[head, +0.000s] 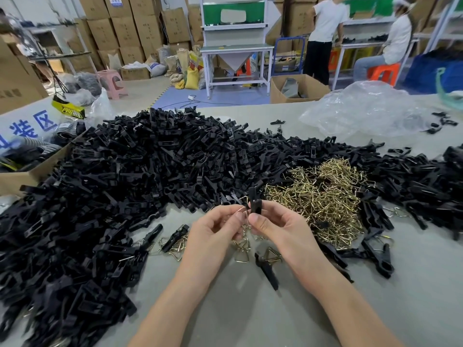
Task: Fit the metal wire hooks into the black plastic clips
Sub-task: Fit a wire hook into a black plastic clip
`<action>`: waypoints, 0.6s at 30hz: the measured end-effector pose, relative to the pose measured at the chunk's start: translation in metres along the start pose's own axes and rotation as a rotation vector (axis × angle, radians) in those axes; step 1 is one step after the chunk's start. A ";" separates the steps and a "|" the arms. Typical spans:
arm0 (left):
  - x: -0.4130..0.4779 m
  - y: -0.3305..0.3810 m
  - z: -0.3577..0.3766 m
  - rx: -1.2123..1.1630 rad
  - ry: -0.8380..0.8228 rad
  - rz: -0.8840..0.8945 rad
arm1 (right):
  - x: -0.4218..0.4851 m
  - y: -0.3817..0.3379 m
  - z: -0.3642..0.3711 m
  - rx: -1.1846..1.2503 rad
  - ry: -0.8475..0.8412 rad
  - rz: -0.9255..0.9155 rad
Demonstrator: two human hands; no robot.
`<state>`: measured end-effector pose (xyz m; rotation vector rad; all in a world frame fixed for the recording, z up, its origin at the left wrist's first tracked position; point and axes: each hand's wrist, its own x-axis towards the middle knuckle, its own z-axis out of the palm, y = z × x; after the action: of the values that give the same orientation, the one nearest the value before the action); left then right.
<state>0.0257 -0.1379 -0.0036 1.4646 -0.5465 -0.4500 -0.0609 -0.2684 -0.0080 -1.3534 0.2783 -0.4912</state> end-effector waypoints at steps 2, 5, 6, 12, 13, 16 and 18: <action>-0.001 0.002 0.000 -0.050 -0.027 -0.024 | 0.000 0.000 0.001 0.013 -0.008 0.007; -0.005 0.002 0.005 0.067 0.010 0.063 | 0.000 0.000 0.000 -0.008 0.002 -0.002; -0.006 0.003 0.007 0.123 0.044 0.102 | 0.000 0.000 -0.001 -0.021 0.012 -0.005; -0.009 -0.001 0.010 0.391 0.086 0.191 | 0.000 0.003 0.001 -0.008 0.017 0.010; -0.010 -0.001 0.010 0.411 0.074 0.198 | 0.000 0.004 0.001 -0.018 0.015 0.010; -0.008 0.004 -0.001 0.528 0.042 0.280 | 0.002 0.004 -0.002 -0.029 0.038 0.012; -0.007 0.004 -0.016 0.645 -0.105 0.309 | 0.004 0.004 -0.005 -0.020 0.070 0.017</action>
<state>0.0294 -0.1205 -0.0003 1.9292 -1.0511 -0.1006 -0.0592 -0.2737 -0.0123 -1.3544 0.3527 -0.5228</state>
